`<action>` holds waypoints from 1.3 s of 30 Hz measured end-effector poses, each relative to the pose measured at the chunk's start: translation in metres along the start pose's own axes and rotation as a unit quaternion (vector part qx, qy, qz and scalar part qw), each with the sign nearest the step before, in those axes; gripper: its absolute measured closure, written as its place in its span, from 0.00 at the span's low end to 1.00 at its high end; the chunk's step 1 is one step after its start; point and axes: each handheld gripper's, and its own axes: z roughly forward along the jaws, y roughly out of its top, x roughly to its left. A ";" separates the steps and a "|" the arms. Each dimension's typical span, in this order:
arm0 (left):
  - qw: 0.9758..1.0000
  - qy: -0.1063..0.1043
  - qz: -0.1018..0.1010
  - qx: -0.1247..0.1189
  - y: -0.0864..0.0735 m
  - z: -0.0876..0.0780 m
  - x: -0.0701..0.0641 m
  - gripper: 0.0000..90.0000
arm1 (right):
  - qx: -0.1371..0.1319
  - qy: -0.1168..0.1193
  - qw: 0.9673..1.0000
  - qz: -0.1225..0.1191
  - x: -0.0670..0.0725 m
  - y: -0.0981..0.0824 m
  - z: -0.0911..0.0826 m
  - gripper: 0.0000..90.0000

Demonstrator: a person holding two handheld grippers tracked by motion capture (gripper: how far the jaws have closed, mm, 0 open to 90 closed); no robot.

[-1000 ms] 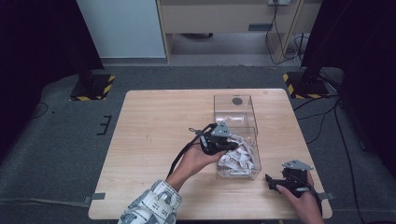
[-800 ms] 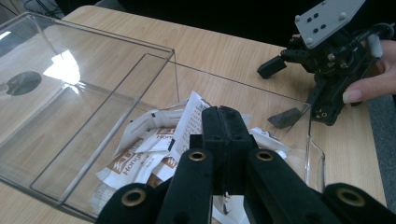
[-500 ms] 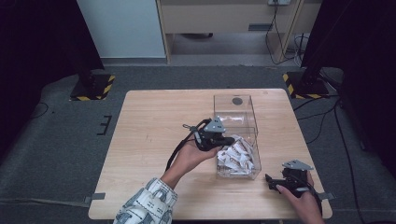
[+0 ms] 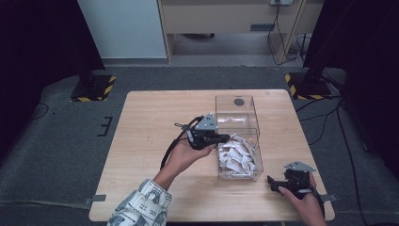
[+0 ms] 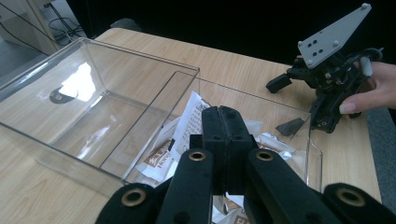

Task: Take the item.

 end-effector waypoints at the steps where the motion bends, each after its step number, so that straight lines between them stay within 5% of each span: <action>1: 1.000 0.000 -0.003 -0.003 0.000 -0.001 0.001 1.00 | 0.000 0.000 1.000 -0.001 0.000 0.000 0.000 0.01; 14: 1.000 -0.001 0.008 -0.005 0.004 -0.007 0.003 1.00 | 0.000 0.000 1.000 -0.001 0.000 0.000 0.000 0.01; 39: 0.999 0.025 -0.002 -0.022 -0.004 -0.036 0.023 1.00 | 0.000 0.000 1.000 -0.001 0.000 0.000 0.000 0.01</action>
